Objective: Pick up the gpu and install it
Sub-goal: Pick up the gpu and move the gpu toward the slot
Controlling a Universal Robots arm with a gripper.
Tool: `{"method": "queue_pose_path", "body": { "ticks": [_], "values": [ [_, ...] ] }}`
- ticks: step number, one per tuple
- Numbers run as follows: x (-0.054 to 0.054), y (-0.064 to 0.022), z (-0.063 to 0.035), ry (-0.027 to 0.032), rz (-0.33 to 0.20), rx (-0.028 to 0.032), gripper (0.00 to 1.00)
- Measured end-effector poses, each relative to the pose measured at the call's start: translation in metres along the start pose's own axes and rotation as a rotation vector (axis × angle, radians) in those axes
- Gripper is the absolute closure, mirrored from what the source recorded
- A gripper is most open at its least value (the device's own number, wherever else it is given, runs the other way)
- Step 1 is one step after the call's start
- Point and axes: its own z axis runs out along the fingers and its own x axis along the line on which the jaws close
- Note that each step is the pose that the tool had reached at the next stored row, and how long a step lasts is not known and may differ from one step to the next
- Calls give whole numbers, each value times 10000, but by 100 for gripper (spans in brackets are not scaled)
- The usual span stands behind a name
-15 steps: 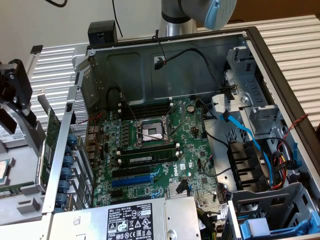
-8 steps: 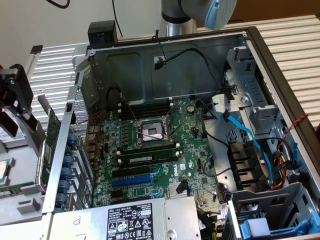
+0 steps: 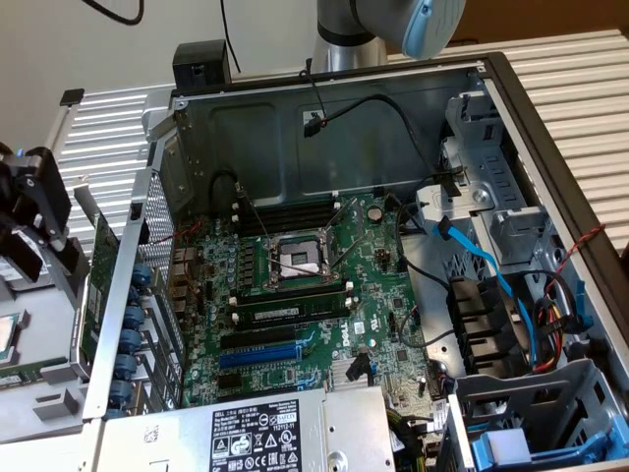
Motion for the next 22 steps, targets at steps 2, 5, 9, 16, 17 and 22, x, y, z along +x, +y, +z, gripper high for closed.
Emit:
{"method": "queue_pose_path", "body": {
  "ticks": [2,5,9,16,17,22],
  "values": [
    [5,-2,23,1,161,25,49],
    [8,-3,29,28,205,0,49],
    [7,-3,34,73,217,-45,49],
    [17,-27,91,297,276,-213,49],
    [20,-34,109,296,277,-214,49],
    [34,-76,195,297,276,-213,49]
  ]
}}
